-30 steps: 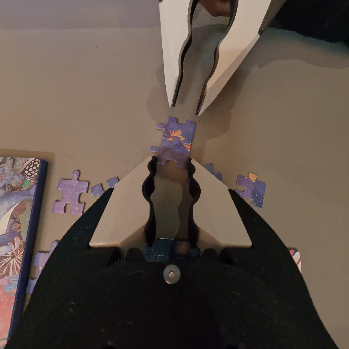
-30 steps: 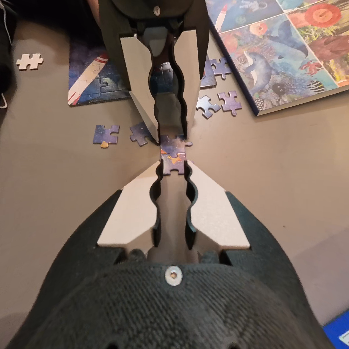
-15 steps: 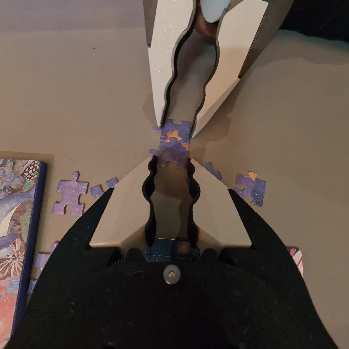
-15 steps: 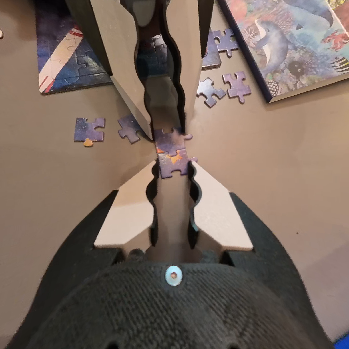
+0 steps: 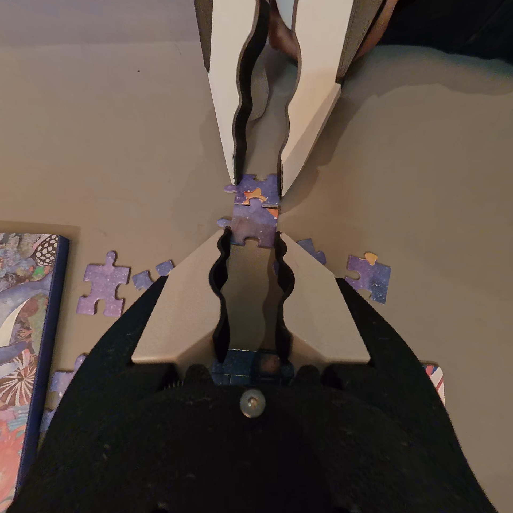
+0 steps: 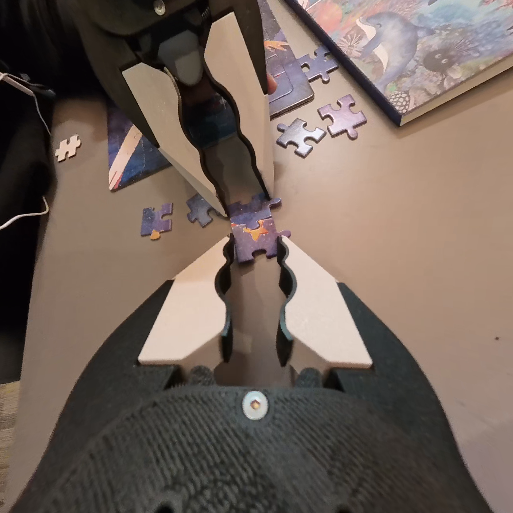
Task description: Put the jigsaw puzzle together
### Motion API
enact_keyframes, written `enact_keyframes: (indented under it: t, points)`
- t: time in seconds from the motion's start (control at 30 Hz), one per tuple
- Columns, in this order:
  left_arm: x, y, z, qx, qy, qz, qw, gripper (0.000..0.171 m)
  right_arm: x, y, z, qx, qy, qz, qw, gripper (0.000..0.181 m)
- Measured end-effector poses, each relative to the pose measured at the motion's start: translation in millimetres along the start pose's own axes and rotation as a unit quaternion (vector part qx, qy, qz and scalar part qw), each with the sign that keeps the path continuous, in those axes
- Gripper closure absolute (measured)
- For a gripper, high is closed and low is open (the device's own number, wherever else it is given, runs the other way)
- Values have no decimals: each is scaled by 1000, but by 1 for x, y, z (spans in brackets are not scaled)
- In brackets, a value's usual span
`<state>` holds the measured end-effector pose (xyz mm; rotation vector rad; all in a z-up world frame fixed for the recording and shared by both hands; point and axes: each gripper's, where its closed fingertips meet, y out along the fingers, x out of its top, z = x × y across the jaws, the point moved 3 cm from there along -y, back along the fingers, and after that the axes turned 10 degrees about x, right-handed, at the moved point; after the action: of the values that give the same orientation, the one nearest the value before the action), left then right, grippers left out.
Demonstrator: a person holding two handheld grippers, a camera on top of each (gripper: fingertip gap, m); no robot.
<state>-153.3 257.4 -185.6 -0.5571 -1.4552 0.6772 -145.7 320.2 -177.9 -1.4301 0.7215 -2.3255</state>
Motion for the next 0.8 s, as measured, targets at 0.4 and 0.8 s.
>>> enact_keyframes:
  t: [0.4, 0.8]
  points:
    - [0, -3, 6, 12, -4, -1, 1000, 138, 11, -11, 12, -5, -22, -16, 1000, 152]
    - [-26, -56, -44, -11, 14, 10, 1000, 133, -4, 35, 89, -95, -43, 35, 994, 152]
